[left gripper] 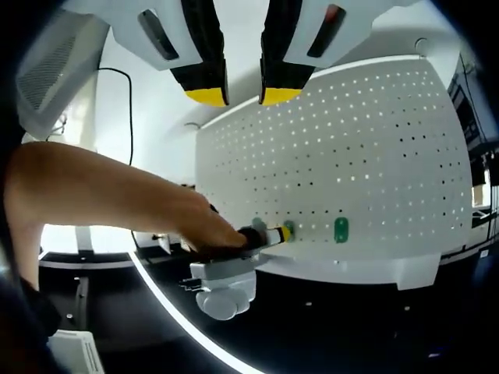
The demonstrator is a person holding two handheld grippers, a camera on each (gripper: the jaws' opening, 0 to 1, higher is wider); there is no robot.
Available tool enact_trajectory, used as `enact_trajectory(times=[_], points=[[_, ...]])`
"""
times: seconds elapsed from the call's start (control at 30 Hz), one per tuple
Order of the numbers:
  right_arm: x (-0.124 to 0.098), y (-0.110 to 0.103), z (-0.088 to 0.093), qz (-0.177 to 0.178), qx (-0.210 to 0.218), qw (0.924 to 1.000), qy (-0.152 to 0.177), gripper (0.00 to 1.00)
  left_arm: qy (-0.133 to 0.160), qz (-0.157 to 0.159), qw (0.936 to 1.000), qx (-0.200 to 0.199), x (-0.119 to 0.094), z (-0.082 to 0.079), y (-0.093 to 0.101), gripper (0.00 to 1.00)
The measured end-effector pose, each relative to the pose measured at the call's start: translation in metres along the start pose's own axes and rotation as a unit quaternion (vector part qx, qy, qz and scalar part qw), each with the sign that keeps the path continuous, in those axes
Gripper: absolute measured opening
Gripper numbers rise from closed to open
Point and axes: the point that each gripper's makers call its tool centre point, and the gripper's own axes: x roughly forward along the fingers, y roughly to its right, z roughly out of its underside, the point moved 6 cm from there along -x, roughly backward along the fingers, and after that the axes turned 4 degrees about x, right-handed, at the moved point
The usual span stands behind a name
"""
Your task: Insert the hook assembly into the mounting plate slot until the hook locks in place.
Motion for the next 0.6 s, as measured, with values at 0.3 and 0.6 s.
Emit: enact_trajectory(times=[0.3,0.6], points=[[0.0018,-0.0010,0.0012,0.004,-0.036,0.9993,-0.008,0.03,-0.002,0.001,1.0000,-0.001,-0.0003,0.0017,-0.0019,0.16],[-0.0001,-0.0009,0.0030,0.002,-0.035,0.9994,-0.002,0.04,0.003,0.005,1.0000,-0.005,-0.0003,0.0007,-0.0020,0.17]])
